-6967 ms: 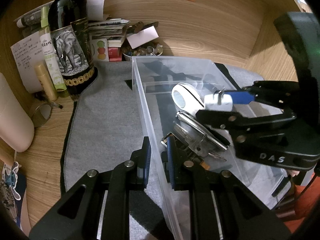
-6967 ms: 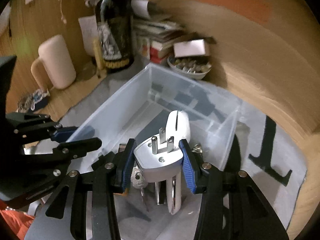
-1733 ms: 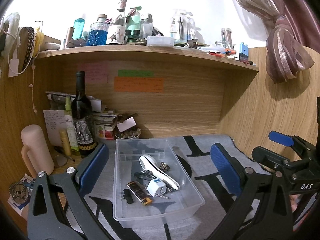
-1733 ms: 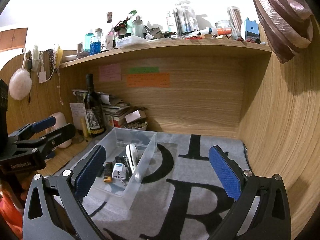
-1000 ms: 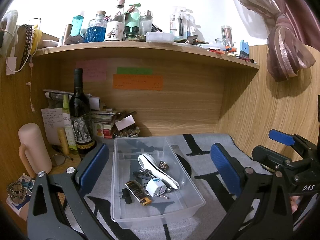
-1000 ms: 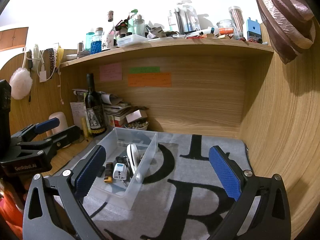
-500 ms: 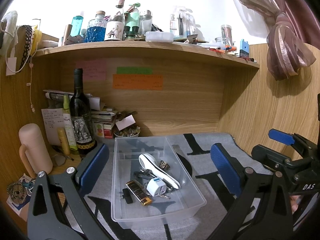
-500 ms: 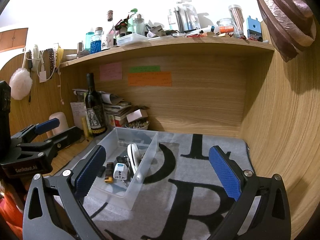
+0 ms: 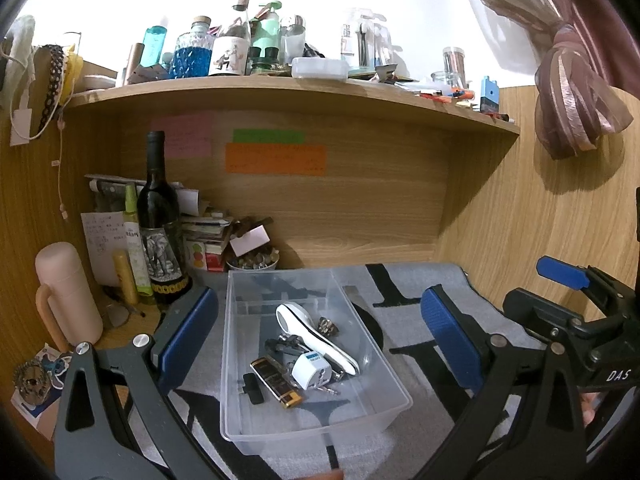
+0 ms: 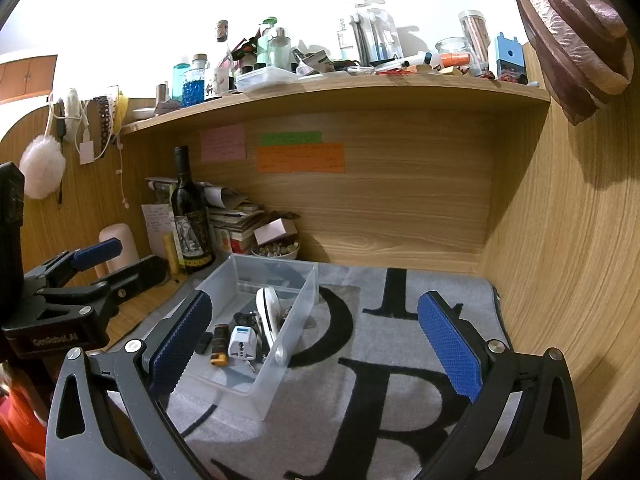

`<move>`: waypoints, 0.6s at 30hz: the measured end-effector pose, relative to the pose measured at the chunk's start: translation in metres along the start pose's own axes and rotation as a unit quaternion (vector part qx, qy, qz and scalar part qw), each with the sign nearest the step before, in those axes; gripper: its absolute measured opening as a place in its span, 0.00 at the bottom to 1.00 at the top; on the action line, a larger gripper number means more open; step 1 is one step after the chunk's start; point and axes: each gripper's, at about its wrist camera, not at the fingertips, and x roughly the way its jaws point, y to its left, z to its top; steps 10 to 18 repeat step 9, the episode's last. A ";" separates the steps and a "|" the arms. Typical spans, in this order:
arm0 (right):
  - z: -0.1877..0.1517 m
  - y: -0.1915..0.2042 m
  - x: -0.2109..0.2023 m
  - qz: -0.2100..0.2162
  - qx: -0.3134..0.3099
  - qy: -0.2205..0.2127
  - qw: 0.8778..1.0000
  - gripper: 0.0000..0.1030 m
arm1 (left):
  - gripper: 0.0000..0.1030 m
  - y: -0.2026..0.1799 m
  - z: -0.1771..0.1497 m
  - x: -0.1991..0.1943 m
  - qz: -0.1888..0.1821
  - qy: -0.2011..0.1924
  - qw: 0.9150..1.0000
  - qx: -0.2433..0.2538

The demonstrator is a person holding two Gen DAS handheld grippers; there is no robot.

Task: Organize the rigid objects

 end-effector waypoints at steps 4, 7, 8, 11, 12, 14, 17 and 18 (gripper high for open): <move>-0.001 0.004 0.002 -0.002 -0.001 0.002 1.000 1.00 | 1.00 0.002 0.000 0.000 -0.005 0.001 1.000 -0.008; -0.002 0.008 0.004 -0.004 -0.001 0.006 1.000 1.00 | 1.00 0.003 0.001 0.000 -0.007 0.001 1.000 -0.009; -0.002 0.009 0.004 -0.005 -0.002 0.006 1.000 1.00 | 1.00 0.003 0.001 0.000 -0.007 0.001 1.000 -0.009; -0.002 0.011 0.004 -0.007 -0.002 0.006 1.000 1.00 | 1.00 0.003 0.001 0.000 -0.007 0.001 1.000 -0.010; -0.002 0.011 0.004 -0.007 -0.002 0.006 1.000 1.00 | 1.00 0.003 0.001 0.000 -0.007 0.001 1.000 -0.010; -0.002 0.011 0.004 -0.007 -0.002 0.006 1.000 1.00 | 1.00 0.003 0.001 0.000 -0.007 0.001 1.000 -0.010; -0.002 0.011 0.004 -0.007 -0.002 0.006 1.000 1.00 | 1.00 0.003 0.001 0.000 -0.007 0.001 1.000 -0.010; -0.002 0.011 0.004 -0.007 -0.002 0.006 1.000 1.00 | 1.00 0.003 0.001 0.000 -0.007 0.001 1.000 -0.010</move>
